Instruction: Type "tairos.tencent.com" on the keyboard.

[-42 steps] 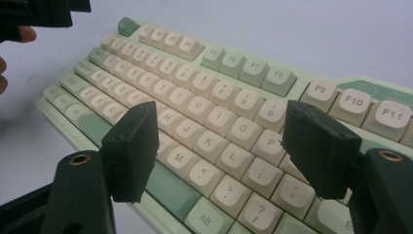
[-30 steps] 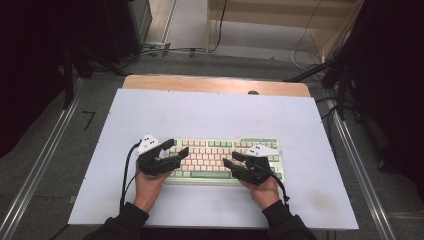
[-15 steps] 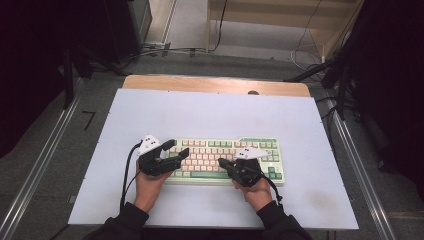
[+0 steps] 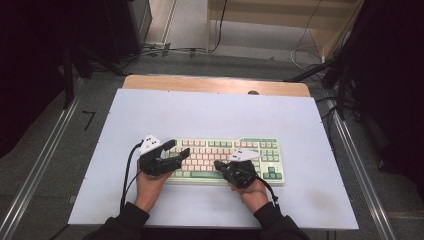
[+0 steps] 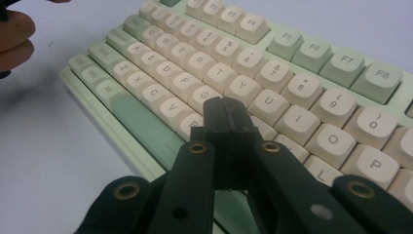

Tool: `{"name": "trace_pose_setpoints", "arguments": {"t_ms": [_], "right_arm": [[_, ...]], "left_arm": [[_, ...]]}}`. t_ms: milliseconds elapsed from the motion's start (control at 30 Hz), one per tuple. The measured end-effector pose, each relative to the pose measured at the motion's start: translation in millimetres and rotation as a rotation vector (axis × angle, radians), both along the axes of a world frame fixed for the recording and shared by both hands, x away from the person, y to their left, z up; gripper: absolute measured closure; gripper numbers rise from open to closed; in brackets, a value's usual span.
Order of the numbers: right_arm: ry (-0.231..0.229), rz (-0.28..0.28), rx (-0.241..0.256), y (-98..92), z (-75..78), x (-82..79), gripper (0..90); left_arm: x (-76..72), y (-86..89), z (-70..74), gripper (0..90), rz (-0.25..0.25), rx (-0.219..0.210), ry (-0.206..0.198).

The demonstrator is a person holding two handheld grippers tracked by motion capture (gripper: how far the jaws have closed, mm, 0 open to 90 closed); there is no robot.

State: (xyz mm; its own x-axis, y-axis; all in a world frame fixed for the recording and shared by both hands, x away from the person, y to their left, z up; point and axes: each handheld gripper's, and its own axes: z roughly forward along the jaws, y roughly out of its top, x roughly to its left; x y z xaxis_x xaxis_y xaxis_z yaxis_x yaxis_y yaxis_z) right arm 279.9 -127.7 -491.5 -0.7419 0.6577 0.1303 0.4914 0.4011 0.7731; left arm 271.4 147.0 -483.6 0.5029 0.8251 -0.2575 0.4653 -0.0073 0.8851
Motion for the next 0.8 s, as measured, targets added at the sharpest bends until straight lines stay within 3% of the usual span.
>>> {"name": "trace_pose_setpoints", "arguments": {"t_ms": [633, 800], "right_arm": [[0.004, 0.004, -0.028, 3.3, -5.6, 0.3, 87.4], [0.014, -0.012, 0.041, -3.9, 3.6, 1.8, 87.4]], "left_arm": [[1.0, -1.0, -1.1, 32.7, -0.002, 0.002, 0.008], [0.2, 0.2, 0.1, 32.7, 0.000, -0.003, 0.001]]}}
